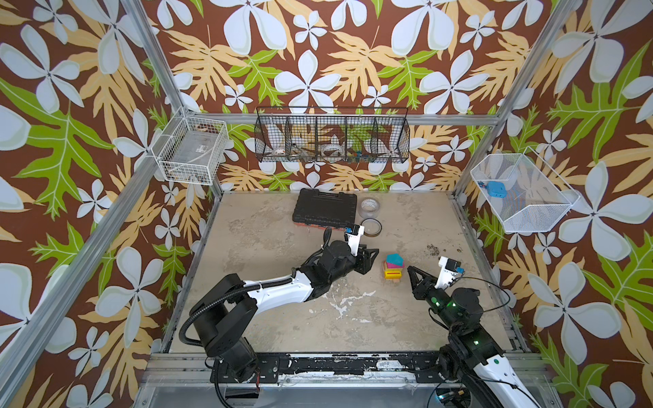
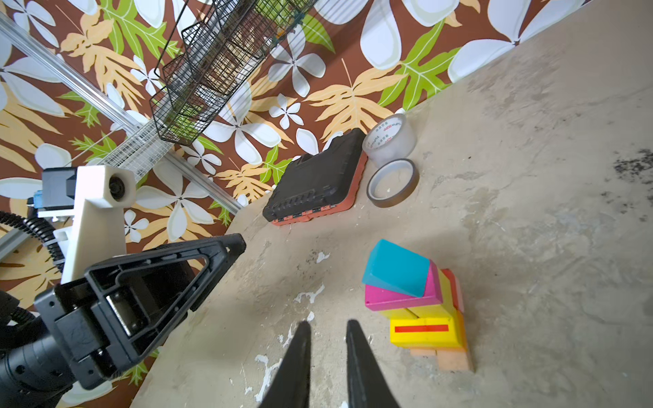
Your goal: Build the wood block tower
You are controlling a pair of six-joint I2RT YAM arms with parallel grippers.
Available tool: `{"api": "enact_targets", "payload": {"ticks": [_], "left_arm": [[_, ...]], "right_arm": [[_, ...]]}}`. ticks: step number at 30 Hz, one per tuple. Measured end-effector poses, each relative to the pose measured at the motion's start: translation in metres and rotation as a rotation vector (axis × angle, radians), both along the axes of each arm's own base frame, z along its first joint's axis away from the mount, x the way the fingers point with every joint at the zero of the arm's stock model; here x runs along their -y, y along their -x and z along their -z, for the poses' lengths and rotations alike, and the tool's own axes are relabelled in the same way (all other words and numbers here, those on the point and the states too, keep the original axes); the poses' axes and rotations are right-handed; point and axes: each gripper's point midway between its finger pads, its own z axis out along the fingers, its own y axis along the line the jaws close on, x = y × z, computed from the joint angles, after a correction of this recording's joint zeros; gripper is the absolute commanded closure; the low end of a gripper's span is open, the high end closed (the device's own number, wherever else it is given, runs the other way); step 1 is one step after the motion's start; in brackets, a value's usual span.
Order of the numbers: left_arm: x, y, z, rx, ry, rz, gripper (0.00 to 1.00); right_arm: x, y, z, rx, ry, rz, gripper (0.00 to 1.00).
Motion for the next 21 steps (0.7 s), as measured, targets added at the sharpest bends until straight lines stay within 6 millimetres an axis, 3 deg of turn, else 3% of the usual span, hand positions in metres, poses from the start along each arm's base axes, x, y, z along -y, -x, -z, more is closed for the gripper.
{"api": "enact_targets", "payload": {"ticks": [10, 21], "left_arm": [[0.039, -0.031, 0.032, -0.028, -0.108, 0.014, 0.51], [0.065, -0.063, 0.066, -0.062, -0.234, -0.017, 0.54]], "right_arm": [[-0.007, -0.012, 0.030, -0.113, 0.038, -0.014, 0.83], [-0.009, -0.018, 0.034, -0.128, 0.049, -0.018, 0.83]]}}
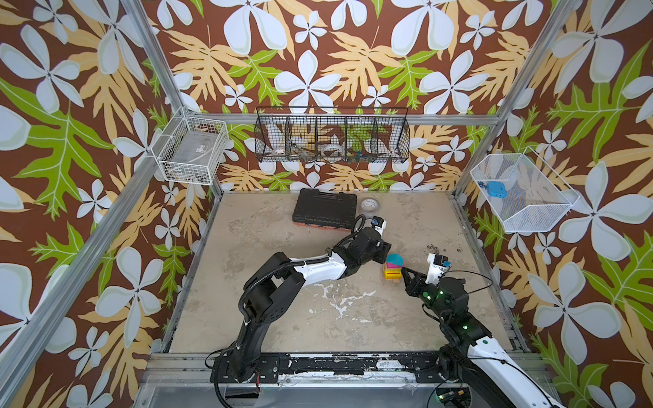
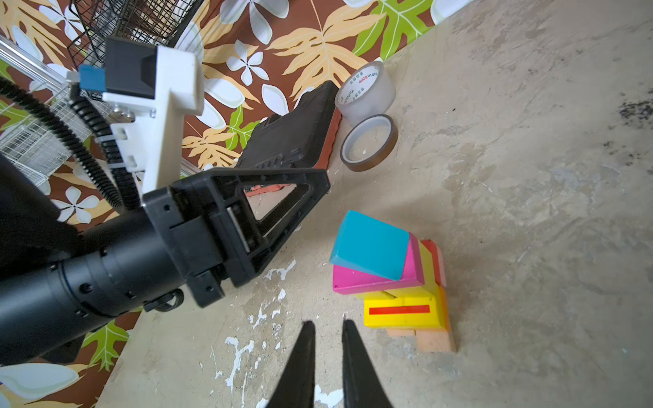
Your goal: Build the wood block tower
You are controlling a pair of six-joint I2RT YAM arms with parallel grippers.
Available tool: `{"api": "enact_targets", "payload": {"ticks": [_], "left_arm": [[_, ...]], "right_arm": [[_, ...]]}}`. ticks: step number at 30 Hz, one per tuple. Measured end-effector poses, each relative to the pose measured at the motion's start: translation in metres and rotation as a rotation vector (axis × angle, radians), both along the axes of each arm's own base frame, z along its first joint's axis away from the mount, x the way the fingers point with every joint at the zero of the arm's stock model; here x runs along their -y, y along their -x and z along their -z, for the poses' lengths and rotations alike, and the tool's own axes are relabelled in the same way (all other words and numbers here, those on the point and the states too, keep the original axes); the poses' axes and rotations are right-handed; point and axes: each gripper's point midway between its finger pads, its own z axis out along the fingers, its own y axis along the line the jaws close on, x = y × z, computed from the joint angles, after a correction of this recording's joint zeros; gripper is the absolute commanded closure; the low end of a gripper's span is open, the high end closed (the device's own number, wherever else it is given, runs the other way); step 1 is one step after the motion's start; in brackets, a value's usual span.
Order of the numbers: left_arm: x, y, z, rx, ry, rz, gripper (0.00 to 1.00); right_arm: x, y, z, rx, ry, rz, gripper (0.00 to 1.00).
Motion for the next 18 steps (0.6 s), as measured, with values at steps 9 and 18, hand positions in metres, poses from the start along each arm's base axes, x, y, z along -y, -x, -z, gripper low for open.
{"api": "enact_targets", "payload": {"ticks": [9, 18], "left_arm": [[-0.001, -0.003, 0.015, -0.016, -0.062, -0.006, 0.56], [0.000, 0.000, 0.018, -0.016, -0.073, 0.020, 0.59]], "right_arm": [[0.001, -0.001, -0.002, 0.006, 0.005, 0.006, 0.83], [0.003, -0.003, -0.004, 0.012, 0.007, 0.018, 0.83]]}}
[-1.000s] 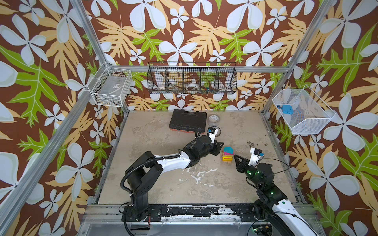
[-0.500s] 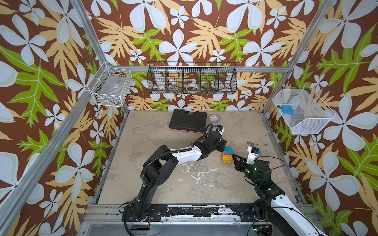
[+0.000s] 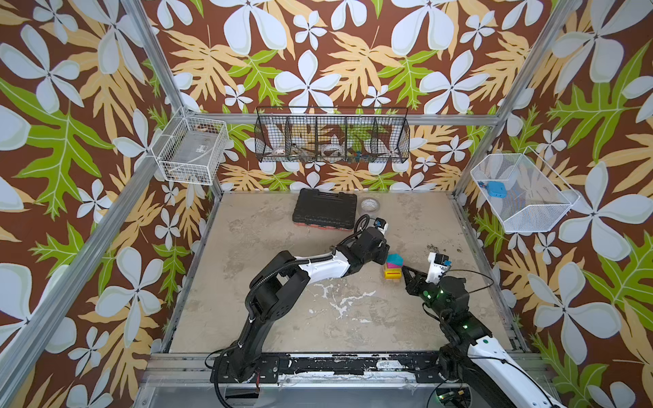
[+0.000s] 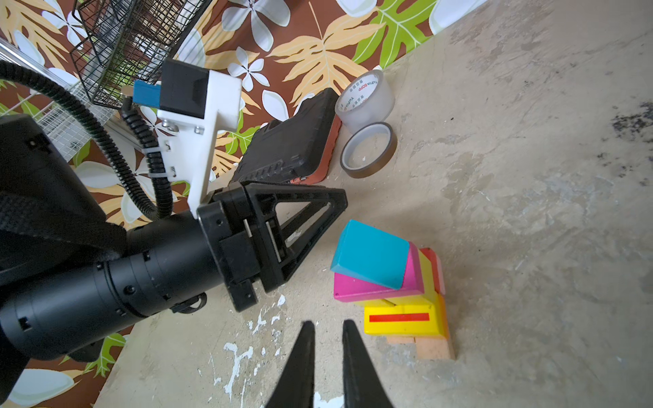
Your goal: Build the wood block tower
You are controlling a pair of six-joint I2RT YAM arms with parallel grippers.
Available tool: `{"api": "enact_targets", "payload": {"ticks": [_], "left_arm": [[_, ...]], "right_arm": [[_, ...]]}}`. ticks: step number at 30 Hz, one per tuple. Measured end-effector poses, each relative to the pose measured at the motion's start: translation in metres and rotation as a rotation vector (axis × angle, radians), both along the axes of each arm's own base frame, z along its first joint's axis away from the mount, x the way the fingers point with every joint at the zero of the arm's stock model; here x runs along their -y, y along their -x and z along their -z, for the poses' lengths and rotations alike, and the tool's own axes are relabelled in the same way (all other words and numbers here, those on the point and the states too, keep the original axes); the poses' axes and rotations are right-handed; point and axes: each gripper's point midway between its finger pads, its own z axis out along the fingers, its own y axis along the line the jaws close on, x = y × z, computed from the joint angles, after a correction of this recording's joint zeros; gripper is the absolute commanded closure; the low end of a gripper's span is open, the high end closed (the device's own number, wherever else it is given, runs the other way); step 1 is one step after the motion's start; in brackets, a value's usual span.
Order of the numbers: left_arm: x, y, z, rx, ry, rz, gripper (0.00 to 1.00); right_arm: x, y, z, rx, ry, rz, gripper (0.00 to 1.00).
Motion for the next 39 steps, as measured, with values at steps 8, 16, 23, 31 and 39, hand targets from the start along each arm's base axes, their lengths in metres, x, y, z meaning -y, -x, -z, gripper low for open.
{"api": "enact_targets", "payload": {"ticks": [8, 16, 23, 31, 39], "left_arm": [[0.000, 0.006, 0.008, -0.019, -0.005, 0.025, 0.60], [0.002, 0.013, 0.006, -0.023, 0.007, 0.047, 0.61], [0.003, 0.014, 0.005, -0.018, 0.014, 0.051, 0.62], [0.003, 0.019, 0.005, -0.020, 0.012, 0.057, 0.63], [0.002, 0.022, -0.001, -0.011, 0.022, 0.060, 0.64]], "right_arm": [[0.002, -0.001, -0.001, 0.003, 0.004, 0.009, 0.83], [0.002, -0.001, -0.001, 0.006, 0.004, 0.013, 0.83], [0.003, -0.001, -0.001, 0.005, 0.006, 0.015, 0.82], [0.005, -0.003, 0.004, -0.016, 0.018, 0.031, 0.82], [0.005, -0.006, 0.013, -0.058, 0.033, 0.035, 0.83]]}}
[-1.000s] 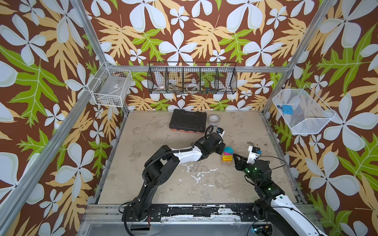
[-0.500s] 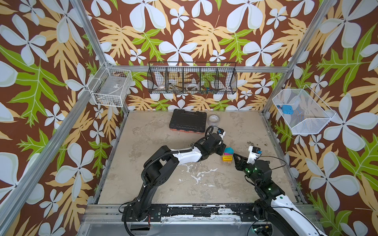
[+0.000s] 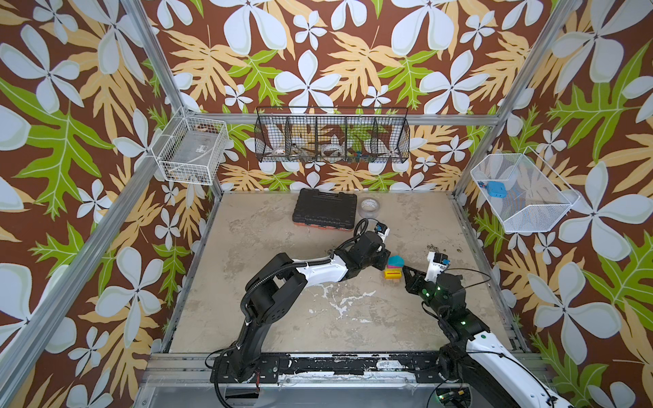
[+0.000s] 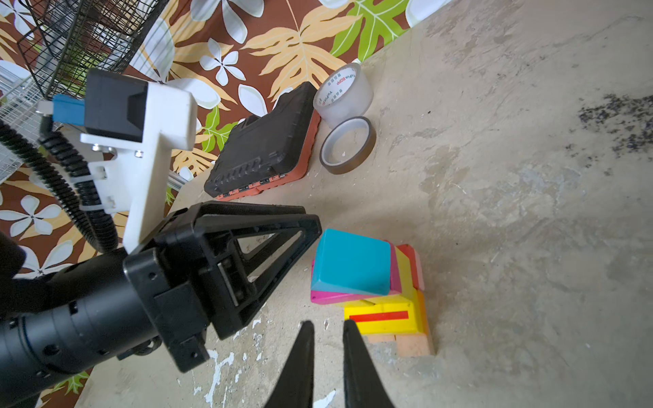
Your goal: Build the wood block tower
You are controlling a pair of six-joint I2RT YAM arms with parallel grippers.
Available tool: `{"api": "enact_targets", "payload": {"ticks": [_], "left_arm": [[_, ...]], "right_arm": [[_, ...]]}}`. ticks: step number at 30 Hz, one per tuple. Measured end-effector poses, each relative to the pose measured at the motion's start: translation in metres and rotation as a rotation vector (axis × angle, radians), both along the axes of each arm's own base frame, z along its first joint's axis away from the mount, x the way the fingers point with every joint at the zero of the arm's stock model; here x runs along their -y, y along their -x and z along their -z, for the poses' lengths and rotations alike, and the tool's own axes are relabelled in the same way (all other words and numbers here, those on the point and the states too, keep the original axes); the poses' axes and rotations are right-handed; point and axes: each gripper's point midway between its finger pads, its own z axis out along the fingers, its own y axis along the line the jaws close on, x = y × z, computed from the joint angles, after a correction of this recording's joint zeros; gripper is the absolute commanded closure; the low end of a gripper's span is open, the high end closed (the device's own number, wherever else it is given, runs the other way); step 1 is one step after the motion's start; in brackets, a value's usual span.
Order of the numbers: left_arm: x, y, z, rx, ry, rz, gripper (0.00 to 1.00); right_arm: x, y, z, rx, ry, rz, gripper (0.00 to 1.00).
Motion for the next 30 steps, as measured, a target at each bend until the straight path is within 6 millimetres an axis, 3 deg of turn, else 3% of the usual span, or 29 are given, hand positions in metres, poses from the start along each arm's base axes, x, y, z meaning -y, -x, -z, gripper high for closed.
{"api": "enact_targets", "payload": {"ticks": [30], "left_arm": [[0.004, 0.004, -0.002, 0.008, 0.004, 0.013, 0.66]], "right_arm": [[0.001, -0.007, 0.022, -0.085, 0.035, 0.020, 0.85]]}}
